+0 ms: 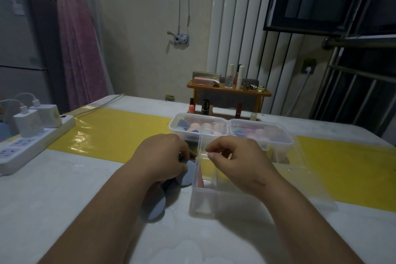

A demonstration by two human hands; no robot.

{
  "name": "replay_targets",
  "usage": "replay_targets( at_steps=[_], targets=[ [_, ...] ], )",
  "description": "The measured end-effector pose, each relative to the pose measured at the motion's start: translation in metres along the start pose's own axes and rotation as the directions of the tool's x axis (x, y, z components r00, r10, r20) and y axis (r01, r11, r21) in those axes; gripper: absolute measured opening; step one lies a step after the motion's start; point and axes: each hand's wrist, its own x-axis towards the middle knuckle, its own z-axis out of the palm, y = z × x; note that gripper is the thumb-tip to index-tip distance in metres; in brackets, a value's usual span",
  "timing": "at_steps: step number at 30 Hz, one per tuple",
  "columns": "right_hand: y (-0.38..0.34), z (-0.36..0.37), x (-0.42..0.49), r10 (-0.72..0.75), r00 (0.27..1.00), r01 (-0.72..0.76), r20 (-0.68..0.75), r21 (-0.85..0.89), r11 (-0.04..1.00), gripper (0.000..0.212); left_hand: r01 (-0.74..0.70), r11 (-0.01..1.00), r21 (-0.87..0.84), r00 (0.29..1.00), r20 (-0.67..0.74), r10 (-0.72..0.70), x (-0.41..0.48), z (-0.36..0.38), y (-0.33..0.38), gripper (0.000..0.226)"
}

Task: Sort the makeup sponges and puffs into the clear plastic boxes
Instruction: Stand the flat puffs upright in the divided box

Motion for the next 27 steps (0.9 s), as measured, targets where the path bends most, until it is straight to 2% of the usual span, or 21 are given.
replay_targets(
  at_steps=[5,10,15,19,23,27],
  targets=[
    [0.001,0.005,0.001,-0.012,0.999,0.012,-0.032,-0.011,1.0,0.016,0.015,0.998,-0.064,1.0,0.012,-0.014,-0.002,-0.003,0.003,0.011],
    [0.0,0.011,0.0,-0.028,1.0,0.027,-0.005,-0.033,0.999,0.017,0.038,0.993,-0.112,0.999,0.01,-0.037,-0.004,-0.005,0.006,0.01],
    [0.005,0.01,0.003,-0.004,0.998,0.002,-0.055,-0.031,1.0,0.022,0.086,0.961,-0.262,0.995,-0.023,-0.095,-0.007,-0.01,0.005,0.011],
    [0.005,0.008,0.004,0.02,0.997,-0.019,-0.079,0.009,1.0,0.024,0.096,0.926,-0.364,0.985,-0.103,-0.142,-0.006,-0.012,0.001,0.01],
    [0.005,0.008,0.003,0.036,0.995,-0.033,-0.093,0.036,0.999,0.025,0.077,0.846,-0.528,0.961,-0.186,-0.204,-0.005,-0.012,0.001,0.016],
    [0.006,0.009,0.003,0.047,0.992,-0.038,-0.117,0.08,0.996,0.023,0.056,0.678,-0.733,0.918,-0.23,-0.324,-0.004,-0.013,0.002,0.017]
  ],
)
